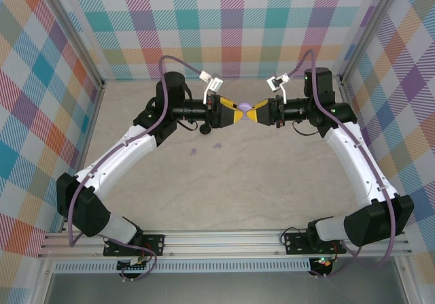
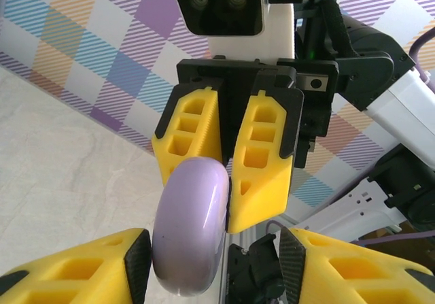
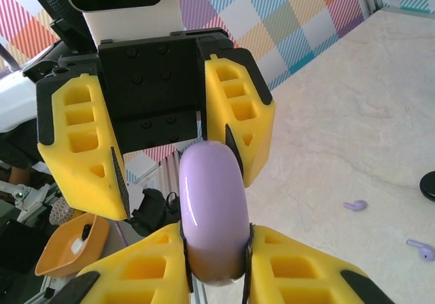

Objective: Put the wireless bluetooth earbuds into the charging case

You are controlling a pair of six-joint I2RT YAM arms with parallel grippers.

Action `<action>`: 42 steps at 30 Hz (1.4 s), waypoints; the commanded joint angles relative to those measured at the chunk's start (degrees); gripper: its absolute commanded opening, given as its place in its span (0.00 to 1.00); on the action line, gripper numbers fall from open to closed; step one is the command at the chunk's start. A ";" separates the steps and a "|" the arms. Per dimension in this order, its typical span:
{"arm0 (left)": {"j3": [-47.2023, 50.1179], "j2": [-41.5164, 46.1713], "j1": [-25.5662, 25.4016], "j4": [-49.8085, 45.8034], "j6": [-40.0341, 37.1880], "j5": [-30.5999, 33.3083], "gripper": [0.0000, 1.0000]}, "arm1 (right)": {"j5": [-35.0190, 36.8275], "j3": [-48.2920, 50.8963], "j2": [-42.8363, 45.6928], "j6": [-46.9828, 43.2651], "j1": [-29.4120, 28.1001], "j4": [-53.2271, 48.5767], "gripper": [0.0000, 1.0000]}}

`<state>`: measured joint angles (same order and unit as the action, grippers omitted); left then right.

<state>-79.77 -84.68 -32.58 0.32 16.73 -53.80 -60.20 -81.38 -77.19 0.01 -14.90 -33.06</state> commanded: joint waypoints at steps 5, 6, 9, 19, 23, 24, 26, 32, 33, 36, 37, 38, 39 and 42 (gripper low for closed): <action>-0.74 -0.04 -0.36 0.30 0.14 -3.03 0.45 | -3.49 -0.71 0.72 0.58 -0.13 1.61 0.21; -0.87 -0.24 -0.38 0.18 0.13 -2.92 0.44 | -3.52 -0.71 0.72 0.60 -0.18 1.68 0.21; -1.24 -0.73 -0.62 0.13 0.14 -2.99 0.41 | -3.91 -0.71 0.72 0.76 -0.20 1.85 0.21; -2.41 -2.03 -1.39 -0.45 0.14 -2.96 0.41 | -3.82 -0.71 0.38 1.23 -0.23 2.30 0.22; -2.50 -1.95 -1.52 -0.32 0.12 -2.94 0.38 | -4.00 -0.71 0.28 1.22 -0.32 2.10 0.22; -2.52 -1.98 -1.52 -0.32 0.14 -2.91 0.38 | -3.98 -0.73 0.28 1.16 -0.31 2.19 0.22; -2.65 -2.07 -1.61 -0.16 0.36 -2.89 0.34 | -4.14 -0.71 0.20 1.14 -0.40 2.11 0.22; -2.84 -2.24 -1.79 0.21 0.50 -2.98 0.24 | -4.50 -0.79 -0.16 0.51 -0.68 1.17 0.22; -2.79 -2.23 -1.80 0.25 0.58 -2.97 0.21 | -4.59 -0.84 -0.16 0.23 -0.70 0.86 0.22; -2.68 -2.07 -1.83 -0.01 0.35 -2.73 0.18 | -3.78 -1.06 -0.16 -0.49 -0.83 -0.41 0.24; -2.76 -2.06 -1.87 -0.53 -0.06 -2.43 0.18 | -2.95 -1.14 0.00 -0.71 -0.81 -0.71 0.25; -2.92 -2.03 -1.87 -1.47 -0.62 -1.92 0.17 | -1.64 -1.08 0.31 -0.65 -0.84 -0.93 0.26; -2.96 -2.01 -1.83 -2.18 -1.11 -1.66 0.16 | -0.74 -0.99 0.58 -0.65 -0.84 -0.87 0.27; -3.59 -1.98 -1.82 -4.64 -2.85 0.61 0.14 | 3.77 -0.80 1.93 -0.78 -0.81 -1.31 0.40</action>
<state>-80.93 -86.78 -34.04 -2.00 16.16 -54.87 -60.10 -81.38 -77.06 0.75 -15.42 -33.50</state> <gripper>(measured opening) 0.216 0.390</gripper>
